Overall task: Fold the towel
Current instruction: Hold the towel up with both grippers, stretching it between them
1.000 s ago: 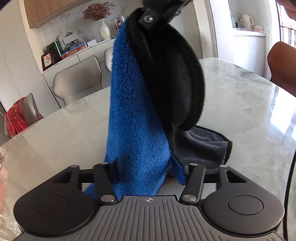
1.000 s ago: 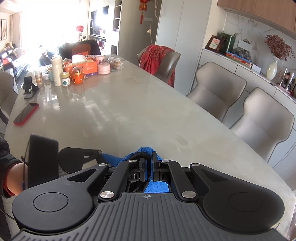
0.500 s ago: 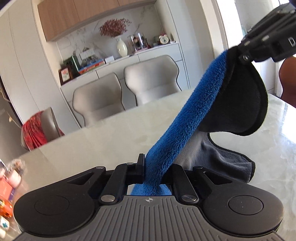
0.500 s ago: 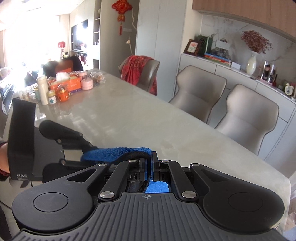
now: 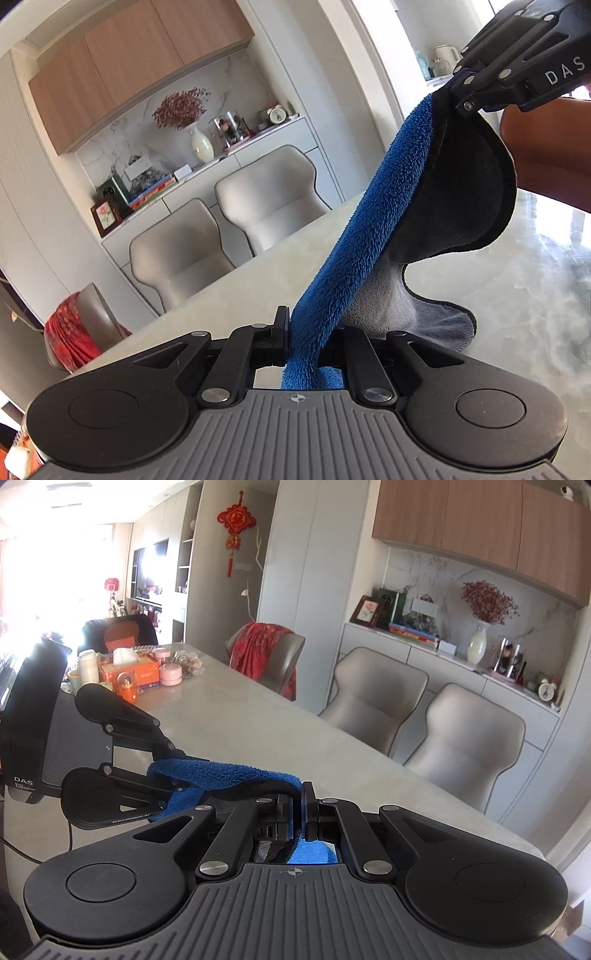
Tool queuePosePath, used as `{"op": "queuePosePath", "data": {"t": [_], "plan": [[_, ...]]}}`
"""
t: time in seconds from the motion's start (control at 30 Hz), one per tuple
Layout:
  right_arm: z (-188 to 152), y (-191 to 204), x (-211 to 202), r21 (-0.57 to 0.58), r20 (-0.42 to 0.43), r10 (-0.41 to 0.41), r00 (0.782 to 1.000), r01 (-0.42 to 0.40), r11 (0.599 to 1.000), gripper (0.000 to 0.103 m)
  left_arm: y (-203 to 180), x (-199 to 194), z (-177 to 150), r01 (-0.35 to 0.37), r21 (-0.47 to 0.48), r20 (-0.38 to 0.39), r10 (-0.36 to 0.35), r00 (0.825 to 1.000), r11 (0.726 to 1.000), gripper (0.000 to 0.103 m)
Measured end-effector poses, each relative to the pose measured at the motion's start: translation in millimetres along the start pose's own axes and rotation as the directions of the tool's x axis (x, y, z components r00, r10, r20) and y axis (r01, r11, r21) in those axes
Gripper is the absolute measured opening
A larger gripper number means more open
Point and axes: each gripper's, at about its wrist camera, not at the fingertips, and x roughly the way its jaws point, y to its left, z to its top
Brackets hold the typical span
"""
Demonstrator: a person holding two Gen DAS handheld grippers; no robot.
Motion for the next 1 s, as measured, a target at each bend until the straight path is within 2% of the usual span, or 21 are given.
{"op": "queuePosePath", "data": {"t": [0.4, 0.67, 1.0], "plan": [[5.1, 31.3, -42.7, 0.018, 0.054, -0.075, 0.996, 0.074, 0.997, 0.003, -4.0, -36.9, 4.0, 0.021, 0.091, 0.06, -0.027, 0.998, 0.996, 0.012], [9.7, 38.8, -54.9, 0.015, 0.083, -0.102, 0.991, 0.101, 0.995, 0.003, -2.1, -44.4, 3.0, 0.03, 0.129, 0.068, -0.039, 0.997, 0.991, 0.015], [15.5, 47.8, -70.0, 0.011, 0.119, -0.136, 0.984, 0.136, 0.991, 0.003, 1.9, -51.3, 12.5, 0.045, 0.18, 0.081, -0.061, 0.995, 0.983, 0.013]]}}
